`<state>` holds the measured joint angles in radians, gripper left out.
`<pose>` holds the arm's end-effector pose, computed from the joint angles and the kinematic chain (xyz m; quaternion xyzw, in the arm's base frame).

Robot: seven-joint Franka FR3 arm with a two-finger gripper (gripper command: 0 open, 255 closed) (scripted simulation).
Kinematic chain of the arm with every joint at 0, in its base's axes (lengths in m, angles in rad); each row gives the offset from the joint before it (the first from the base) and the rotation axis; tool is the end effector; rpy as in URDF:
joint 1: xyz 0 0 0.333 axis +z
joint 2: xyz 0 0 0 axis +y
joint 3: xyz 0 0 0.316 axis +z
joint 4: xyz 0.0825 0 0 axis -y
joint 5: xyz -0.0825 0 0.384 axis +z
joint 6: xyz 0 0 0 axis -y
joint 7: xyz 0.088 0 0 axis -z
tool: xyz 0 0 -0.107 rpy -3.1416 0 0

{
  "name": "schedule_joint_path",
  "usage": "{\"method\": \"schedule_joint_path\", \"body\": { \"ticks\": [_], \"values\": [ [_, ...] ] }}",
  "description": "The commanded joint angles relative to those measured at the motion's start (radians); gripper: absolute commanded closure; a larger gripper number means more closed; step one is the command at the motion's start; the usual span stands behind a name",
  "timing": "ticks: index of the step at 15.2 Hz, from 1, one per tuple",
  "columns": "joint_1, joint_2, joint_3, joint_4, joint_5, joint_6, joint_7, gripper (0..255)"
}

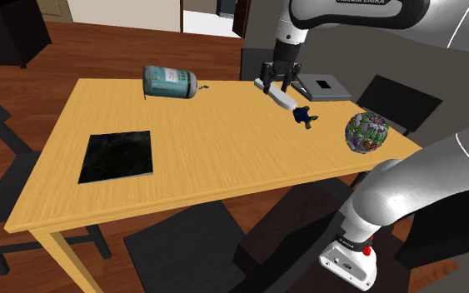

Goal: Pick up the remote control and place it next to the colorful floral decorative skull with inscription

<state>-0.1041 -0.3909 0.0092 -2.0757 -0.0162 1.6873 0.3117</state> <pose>0.4330 -0.0422 0.5881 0.9795 -0.2013 0.0023 0.0096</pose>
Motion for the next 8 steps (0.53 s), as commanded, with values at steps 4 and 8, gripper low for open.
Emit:
{"method": "schedule_joint_path", "body": {
  "ticks": [4, 8],
  "values": [
    [-0.035, -0.142, -0.065, -0.118, -0.031, -0.022, -0.090, 255],
    [-0.065, -0.246, -0.120, -0.190, -0.068, -0.050, -0.161, 255]
  ]
}}
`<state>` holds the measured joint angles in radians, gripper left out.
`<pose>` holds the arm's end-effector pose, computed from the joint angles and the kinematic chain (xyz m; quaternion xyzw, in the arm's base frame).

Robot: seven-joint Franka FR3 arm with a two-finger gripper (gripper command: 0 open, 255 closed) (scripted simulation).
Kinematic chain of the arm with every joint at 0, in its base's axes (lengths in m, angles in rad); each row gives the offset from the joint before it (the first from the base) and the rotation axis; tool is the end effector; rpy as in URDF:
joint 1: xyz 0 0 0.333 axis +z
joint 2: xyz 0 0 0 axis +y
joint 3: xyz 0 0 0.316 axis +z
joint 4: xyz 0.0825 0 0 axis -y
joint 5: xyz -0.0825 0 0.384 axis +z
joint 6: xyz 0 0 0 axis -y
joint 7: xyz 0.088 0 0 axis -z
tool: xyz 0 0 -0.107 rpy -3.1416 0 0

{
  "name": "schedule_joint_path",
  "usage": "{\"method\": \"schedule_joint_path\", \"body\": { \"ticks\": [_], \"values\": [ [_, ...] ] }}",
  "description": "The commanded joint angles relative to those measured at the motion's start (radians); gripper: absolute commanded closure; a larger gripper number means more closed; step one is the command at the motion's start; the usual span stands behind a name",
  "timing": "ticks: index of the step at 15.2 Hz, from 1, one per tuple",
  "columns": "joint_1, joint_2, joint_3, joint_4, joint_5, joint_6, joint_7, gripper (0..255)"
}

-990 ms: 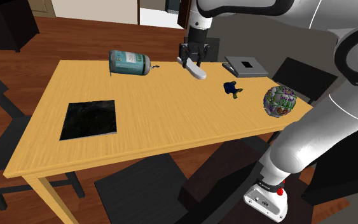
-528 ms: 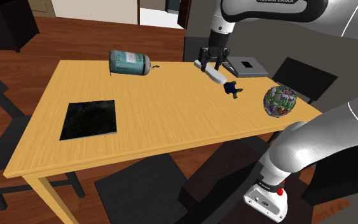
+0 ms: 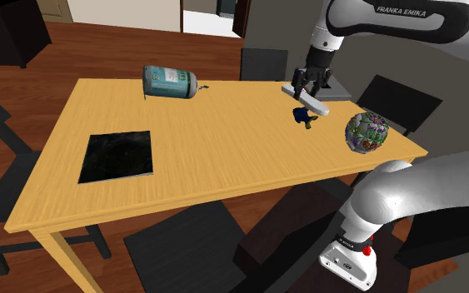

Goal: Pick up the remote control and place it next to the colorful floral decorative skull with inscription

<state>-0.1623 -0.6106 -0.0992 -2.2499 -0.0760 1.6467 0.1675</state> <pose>0.3485 -0.1094 0.5875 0.9794 -0.2015 0.0023 0.0096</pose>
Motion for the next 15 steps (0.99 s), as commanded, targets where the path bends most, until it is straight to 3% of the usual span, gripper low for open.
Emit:
{"method": "schedule_joint_path", "body": {
  "ticks": [1, 11, 15],
  "values": [
    [-0.015, -0.051, -0.026, -0.031, -0.019, -0.018, -0.035, 255],
    [-0.106, -0.252, -0.191, -0.120, -0.160, -0.109, -0.233, 255],
    [-0.098, -0.284, -0.227, -0.168, -0.193, -0.086, -0.238, 255]
  ]
}}
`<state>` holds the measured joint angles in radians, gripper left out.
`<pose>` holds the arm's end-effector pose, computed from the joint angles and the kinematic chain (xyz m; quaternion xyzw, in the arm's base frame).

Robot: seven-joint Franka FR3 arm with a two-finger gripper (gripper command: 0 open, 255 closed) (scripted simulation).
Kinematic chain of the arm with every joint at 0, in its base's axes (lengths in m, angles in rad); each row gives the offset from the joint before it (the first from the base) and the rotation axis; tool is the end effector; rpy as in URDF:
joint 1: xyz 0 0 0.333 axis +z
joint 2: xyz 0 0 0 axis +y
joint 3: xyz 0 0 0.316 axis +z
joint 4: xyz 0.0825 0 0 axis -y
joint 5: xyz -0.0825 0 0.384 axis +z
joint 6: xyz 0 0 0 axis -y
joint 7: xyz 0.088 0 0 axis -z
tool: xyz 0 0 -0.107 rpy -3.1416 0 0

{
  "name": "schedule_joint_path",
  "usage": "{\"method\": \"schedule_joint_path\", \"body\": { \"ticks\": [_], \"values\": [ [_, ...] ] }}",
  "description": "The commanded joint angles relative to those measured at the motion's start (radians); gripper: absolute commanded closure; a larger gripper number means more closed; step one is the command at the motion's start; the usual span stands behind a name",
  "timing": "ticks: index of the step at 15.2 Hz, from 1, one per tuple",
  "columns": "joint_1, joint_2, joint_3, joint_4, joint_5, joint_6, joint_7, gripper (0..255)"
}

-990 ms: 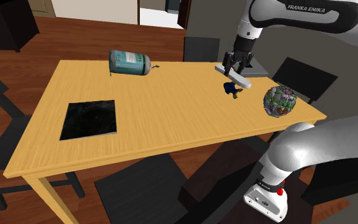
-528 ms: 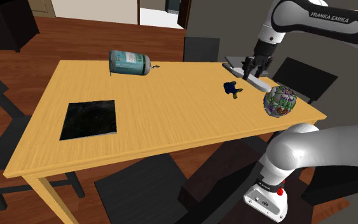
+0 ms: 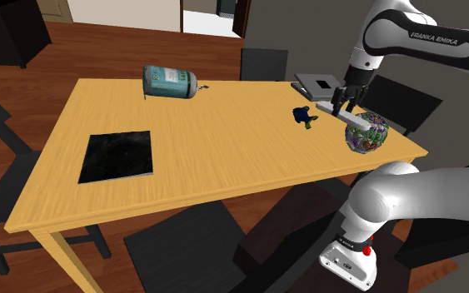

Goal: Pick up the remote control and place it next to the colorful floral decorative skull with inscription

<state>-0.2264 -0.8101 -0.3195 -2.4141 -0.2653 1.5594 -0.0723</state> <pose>0.2385 -0.2048 0.5529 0.9827 -0.1809 -0.0378 0.0084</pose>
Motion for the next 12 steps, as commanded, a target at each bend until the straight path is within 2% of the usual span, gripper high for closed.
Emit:
{"method": "schedule_joint_path", "body": {
  "ticks": [1, 12],
  "values": [
    [-0.032, -0.089, -0.012, -0.019, -0.009, 0.012, 0.005, 255],
    [-0.032, -0.120, -0.057, -0.176, -0.053, 0.140, 0.025, 255]
  ]
}}
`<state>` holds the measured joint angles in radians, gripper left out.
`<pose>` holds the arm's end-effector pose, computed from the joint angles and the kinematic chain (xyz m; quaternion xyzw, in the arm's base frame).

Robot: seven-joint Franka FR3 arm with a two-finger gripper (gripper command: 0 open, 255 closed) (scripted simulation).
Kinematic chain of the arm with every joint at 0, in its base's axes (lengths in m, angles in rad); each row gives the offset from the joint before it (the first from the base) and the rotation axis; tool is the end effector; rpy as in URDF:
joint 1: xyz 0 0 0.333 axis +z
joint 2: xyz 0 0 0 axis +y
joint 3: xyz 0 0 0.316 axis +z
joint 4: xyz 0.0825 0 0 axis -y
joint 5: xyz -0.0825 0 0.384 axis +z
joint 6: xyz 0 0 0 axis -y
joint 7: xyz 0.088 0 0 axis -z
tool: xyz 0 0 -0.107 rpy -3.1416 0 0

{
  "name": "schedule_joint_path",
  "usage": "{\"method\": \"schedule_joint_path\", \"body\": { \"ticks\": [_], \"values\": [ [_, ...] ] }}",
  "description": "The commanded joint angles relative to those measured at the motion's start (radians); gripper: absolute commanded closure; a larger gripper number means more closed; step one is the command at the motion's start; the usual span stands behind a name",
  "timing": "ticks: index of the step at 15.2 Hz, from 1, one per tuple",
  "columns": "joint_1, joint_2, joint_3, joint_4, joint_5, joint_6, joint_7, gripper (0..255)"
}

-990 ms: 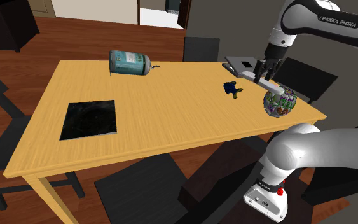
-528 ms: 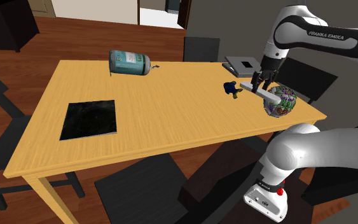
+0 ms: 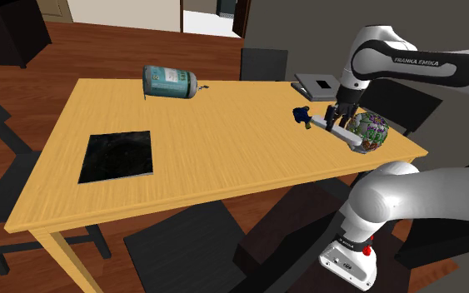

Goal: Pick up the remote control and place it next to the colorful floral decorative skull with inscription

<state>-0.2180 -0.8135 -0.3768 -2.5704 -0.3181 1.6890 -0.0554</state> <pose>0.2379 -0.2082 0.4869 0.9824 -0.1792 -0.0514 0.0082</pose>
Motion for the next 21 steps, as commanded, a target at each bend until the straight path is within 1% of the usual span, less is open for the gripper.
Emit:
{"method": "schedule_joint_path", "body": {
  "ticks": [1, 12, 21],
  "values": [
    [-0.039, -0.118, -0.005, -0.033, -0.006, 0.022, 0.011, 255],
    [-0.044, -0.116, -0.064, -0.172, -0.063, 0.163, 0.030, 255],
    [-0.035, -0.087, -0.135, -0.269, -0.131, 0.290, 0.055, 255]
  ]
}}
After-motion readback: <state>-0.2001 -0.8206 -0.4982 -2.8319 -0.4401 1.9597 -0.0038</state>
